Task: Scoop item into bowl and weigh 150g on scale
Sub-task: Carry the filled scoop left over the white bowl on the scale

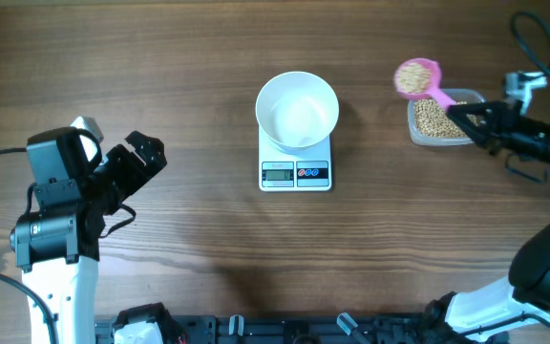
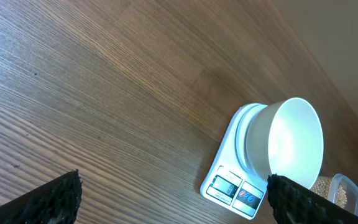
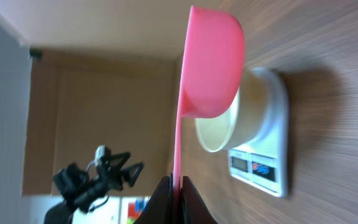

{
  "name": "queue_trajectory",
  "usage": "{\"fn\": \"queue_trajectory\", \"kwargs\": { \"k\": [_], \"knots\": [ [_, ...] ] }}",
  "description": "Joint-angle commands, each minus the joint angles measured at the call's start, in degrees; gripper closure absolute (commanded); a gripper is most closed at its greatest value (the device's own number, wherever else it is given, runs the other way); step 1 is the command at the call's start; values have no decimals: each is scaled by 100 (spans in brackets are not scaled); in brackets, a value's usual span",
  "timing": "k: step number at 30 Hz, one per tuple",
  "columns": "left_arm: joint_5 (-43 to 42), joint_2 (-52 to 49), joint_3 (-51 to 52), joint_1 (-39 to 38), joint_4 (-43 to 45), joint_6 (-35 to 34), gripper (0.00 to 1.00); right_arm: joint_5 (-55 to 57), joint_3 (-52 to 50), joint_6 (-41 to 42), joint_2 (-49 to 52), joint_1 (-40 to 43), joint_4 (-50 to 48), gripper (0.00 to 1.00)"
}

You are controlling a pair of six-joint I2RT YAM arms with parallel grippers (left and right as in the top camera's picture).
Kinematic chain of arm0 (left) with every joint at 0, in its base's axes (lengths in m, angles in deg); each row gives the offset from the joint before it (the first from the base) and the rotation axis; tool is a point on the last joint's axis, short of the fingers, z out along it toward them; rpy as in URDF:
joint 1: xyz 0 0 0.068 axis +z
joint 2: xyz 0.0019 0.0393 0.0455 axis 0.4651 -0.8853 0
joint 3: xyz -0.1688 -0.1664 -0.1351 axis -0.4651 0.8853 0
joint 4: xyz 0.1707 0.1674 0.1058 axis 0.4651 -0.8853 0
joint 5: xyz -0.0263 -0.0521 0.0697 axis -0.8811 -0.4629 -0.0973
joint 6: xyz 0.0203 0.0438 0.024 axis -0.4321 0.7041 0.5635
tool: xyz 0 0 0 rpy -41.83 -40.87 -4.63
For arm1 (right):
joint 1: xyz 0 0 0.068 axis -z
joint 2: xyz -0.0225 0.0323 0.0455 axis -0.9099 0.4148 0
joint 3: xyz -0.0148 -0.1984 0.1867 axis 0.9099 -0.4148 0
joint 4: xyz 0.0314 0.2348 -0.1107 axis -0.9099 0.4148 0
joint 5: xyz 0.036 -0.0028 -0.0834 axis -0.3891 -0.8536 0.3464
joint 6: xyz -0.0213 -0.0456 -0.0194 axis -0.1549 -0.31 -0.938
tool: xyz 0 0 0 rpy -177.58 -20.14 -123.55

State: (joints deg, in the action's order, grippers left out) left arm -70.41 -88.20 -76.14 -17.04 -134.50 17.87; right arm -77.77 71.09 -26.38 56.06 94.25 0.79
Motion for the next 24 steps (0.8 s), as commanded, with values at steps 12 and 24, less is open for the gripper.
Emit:
{"fn": "queue_trajectory", "kwargs": {
  "k": [12, 24],
  "knots": [
    [37, -13, 4, 37, -2, 28, 0, -2, -28, 299, 72, -1604, -319, 96],
    [37, -13, 4, 37, -2, 28, 0, 1377, -13, 2699, -597, -2496, -2210, 96]
  ]
}}
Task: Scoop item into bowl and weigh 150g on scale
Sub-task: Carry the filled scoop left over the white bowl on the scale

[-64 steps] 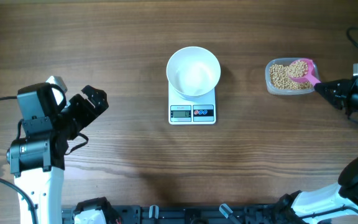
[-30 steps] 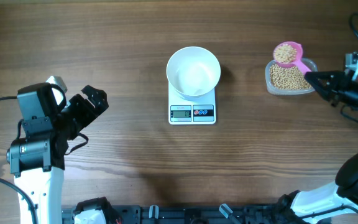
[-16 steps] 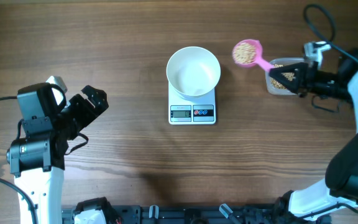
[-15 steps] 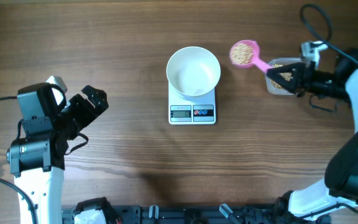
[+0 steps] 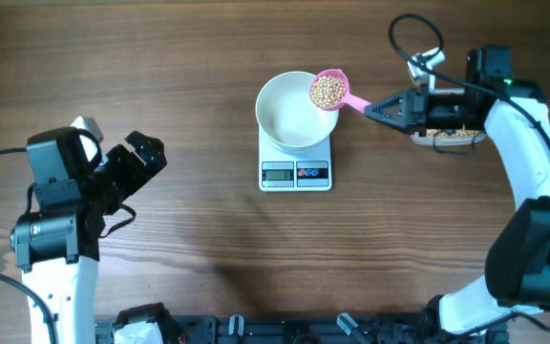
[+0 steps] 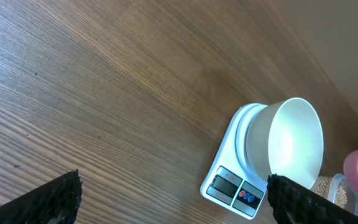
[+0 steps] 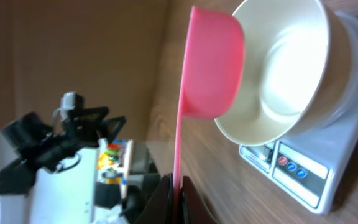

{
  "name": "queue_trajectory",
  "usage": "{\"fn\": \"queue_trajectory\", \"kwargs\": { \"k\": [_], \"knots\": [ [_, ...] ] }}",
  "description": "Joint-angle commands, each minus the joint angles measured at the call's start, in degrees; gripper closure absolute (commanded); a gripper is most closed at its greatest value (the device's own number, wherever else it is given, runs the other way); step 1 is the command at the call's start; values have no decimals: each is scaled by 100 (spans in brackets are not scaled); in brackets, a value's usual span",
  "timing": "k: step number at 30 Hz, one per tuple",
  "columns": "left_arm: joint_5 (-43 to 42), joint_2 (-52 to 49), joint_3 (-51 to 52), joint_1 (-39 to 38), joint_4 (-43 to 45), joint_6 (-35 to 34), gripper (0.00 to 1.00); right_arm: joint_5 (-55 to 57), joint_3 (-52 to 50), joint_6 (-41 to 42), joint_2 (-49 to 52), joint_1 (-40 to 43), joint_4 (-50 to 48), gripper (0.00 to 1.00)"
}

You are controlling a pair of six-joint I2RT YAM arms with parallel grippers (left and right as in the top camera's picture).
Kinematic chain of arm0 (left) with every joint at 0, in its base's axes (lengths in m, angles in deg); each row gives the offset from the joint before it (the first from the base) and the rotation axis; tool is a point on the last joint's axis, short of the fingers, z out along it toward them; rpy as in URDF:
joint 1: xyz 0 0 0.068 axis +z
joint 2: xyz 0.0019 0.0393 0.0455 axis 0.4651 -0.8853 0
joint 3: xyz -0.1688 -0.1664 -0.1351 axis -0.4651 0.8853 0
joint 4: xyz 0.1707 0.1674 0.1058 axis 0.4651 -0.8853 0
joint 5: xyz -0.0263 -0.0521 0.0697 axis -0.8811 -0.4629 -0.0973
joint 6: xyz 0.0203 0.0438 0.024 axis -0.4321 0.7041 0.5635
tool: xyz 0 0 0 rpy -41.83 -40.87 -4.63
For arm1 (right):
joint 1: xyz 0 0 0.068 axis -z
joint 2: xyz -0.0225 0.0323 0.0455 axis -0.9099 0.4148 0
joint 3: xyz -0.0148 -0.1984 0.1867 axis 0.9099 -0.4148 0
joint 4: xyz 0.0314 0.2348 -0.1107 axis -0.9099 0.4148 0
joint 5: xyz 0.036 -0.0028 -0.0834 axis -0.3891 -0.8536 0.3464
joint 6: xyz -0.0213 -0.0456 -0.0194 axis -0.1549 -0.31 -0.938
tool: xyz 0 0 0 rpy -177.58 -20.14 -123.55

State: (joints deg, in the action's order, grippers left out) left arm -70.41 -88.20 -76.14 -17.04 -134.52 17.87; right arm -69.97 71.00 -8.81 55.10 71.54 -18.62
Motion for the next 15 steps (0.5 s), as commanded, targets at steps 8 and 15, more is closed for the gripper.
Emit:
{"fn": "queue_trajectory", "kwargs": {
  "k": [8, 15],
  "knots": [
    [39, -13, 4, 37, 4, 28, 0, 1982, -2, 1366, -804, -1058, -754, 96],
    [37, -13, 4, 37, -11, 28, 0, 3294, -2, 1224, -807, -1585, -1005, 96]
  ]
}}
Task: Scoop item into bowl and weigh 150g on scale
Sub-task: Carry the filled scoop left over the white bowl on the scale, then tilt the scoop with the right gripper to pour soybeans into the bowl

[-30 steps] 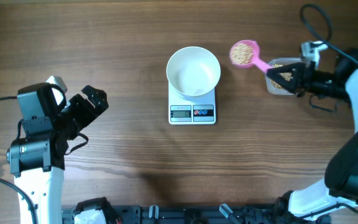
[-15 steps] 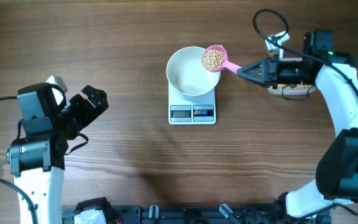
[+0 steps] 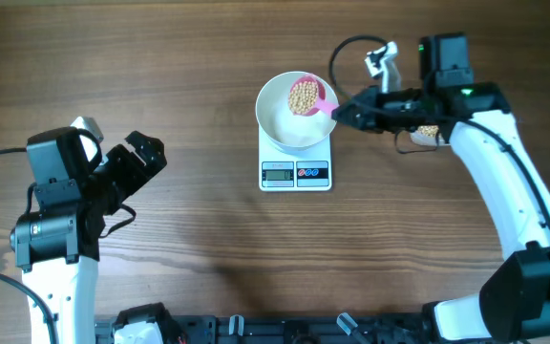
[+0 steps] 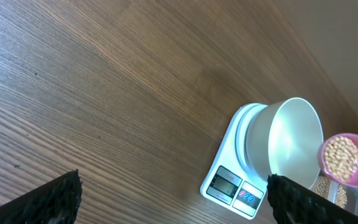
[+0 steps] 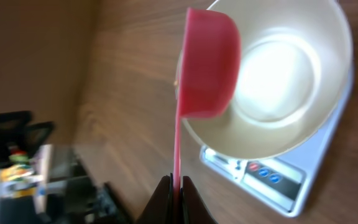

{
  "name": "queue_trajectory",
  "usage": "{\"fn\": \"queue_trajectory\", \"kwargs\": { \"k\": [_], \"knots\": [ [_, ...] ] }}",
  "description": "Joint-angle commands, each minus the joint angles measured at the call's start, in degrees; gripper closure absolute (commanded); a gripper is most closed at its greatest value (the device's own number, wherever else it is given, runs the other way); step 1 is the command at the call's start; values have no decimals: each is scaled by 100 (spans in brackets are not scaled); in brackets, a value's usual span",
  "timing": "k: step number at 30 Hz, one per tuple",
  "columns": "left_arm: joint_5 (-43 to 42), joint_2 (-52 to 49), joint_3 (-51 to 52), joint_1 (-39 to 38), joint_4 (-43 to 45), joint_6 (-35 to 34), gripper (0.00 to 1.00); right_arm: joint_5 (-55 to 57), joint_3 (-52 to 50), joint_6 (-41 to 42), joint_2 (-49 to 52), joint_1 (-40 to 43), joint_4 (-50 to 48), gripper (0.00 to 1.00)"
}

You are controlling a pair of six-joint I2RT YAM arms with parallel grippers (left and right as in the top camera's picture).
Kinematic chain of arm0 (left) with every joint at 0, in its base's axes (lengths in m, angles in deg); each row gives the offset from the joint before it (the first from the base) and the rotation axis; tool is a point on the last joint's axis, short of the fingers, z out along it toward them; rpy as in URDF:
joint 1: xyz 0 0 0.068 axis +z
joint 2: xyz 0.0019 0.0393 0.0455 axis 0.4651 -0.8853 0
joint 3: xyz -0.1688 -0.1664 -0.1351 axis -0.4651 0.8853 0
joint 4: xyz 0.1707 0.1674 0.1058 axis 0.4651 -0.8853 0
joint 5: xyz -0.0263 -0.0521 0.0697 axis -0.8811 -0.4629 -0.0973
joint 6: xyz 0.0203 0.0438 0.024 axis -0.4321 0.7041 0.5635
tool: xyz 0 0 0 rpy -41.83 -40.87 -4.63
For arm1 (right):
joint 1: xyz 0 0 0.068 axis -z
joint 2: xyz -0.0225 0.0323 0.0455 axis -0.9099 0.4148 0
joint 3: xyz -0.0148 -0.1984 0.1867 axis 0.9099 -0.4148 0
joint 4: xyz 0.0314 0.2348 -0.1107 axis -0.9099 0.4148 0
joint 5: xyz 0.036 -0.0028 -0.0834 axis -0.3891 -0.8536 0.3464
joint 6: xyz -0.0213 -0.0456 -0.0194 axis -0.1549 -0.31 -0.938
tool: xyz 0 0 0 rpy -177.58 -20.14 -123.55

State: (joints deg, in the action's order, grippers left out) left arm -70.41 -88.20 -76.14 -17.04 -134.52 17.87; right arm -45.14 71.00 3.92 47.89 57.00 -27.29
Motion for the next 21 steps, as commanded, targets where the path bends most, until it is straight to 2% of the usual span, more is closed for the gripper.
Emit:
{"fn": "queue_trajectory", "kwargs": {
  "k": [1, 13, 21],
  "knots": [
    [37, -13, 4, 37, -22, 28, 0, 892, -2, -50, -85, -155, -166, 96],
    [39, -13, 4, 37, -17, 28, 0, 1499, -2, -614, -85, -640, -476, 96],
    [39, -13, 4, 37, -22, 31, 0, 2461, -2, -839, -87, -1095, -494, 96]
  ]
}}
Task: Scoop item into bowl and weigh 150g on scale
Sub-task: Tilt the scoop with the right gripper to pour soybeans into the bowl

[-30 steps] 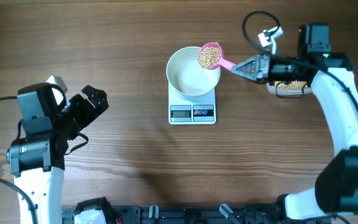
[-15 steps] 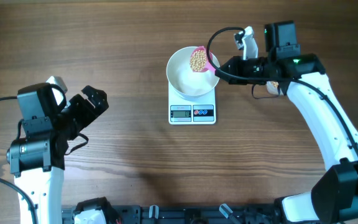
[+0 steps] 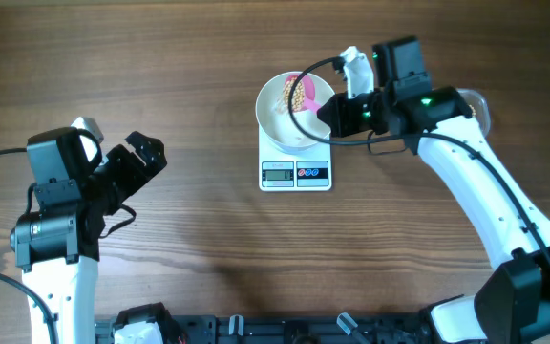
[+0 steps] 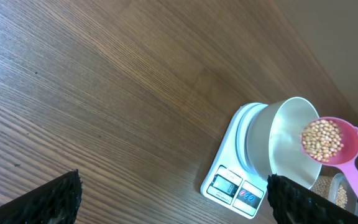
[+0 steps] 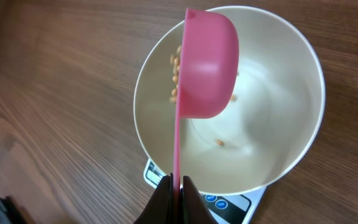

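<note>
A white bowl (image 3: pixel 277 122) stands on a white digital scale (image 3: pixel 296 174) at the table's middle. My right gripper (image 3: pixel 337 113) is shut on the handle of a pink scoop (image 3: pixel 299 90), which is tipped on its side over the bowl. In the right wrist view the scoop (image 5: pixel 207 68) spills tan beans, and a few beans (image 5: pixel 219 142) lie in the bowl (image 5: pixel 309 81). The right gripper (image 5: pixel 176 183) pinches the thin handle. My left gripper (image 3: pixel 137 161) hangs open at the far left, far from the scale, with nothing between its fingers (image 4: pixel 48 199).
A clear container of beans (image 3: pixel 478 103) sits at the back right, mostly hidden by my right arm. In the left wrist view the scale (image 4: pixel 232 186), the bowl (image 4: pixel 278 140) and the scoop (image 4: pixel 328 140) show at the lower right.
The scoop was level over the bowl with its beans inside. Now it is tipped sideways and beans are falling into the bowl. My right arm has moved further left.
The full scoop was held above the bean container at the right. Then it was at the bowl's right rim, then over the bowl's middle, and now it is tipped with beans dropping in. My left arm has stayed still and open throughout.
</note>
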{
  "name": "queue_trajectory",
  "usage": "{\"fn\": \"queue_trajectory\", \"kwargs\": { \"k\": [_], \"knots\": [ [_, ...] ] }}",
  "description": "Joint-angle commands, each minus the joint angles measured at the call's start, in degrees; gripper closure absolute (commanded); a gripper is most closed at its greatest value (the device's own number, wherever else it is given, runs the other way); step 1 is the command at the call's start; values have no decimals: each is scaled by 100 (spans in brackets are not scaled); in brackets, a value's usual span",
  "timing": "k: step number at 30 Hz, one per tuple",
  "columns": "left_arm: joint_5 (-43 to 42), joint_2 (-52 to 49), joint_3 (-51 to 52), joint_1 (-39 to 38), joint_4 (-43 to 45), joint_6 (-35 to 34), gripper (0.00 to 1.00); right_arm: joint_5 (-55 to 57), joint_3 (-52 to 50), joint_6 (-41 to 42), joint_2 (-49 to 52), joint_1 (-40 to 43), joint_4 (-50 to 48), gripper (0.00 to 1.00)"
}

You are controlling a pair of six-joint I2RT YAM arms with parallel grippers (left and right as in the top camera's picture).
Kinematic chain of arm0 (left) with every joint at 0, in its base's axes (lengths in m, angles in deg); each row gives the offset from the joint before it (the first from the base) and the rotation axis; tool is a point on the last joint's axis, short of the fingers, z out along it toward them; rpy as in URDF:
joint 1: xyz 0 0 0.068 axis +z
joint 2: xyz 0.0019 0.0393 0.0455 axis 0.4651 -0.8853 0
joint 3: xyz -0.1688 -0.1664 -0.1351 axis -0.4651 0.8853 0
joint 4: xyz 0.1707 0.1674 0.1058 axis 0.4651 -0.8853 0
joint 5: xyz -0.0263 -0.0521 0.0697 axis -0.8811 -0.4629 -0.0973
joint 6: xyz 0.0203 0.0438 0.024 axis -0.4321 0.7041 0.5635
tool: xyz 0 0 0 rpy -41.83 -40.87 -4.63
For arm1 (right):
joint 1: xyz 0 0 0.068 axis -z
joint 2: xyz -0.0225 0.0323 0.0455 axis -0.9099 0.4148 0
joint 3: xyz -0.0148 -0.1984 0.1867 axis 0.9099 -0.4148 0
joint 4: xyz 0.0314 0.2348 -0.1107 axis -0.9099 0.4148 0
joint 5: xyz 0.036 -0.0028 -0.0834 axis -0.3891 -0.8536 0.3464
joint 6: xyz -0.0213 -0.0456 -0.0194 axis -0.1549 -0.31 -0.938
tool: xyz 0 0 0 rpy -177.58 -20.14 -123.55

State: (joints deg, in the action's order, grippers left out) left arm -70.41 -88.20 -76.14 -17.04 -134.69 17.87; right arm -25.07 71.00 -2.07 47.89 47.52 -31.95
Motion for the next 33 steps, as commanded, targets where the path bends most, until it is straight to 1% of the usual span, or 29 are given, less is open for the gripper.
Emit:
{"fn": "queue_trajectory", "kwargs": {
  "k": [1, 12, 22, 28, 33],
  "knots": [
    [39, -13, 4, 37, -4, 31, 0, 605, -2, -249, -87, -201, -22, 96],
    [39, -13, 4, 37, -4, 31, 0, 1200, -2, -428, -264, -275, 4, 96],
    [103, -13, 4, 37, -4, 28, 0, 1355, -4, -656, -417, -310, 146, 96],
    [105, -13, 4, 37, -4, 28, 0, 1419, -2, -927, -417, -439, 225, 96],
    [105, -13, 4, 37, -4, 28, 0, 1534, -2, -940, -417, -573, 219, 96]
  ]
}}
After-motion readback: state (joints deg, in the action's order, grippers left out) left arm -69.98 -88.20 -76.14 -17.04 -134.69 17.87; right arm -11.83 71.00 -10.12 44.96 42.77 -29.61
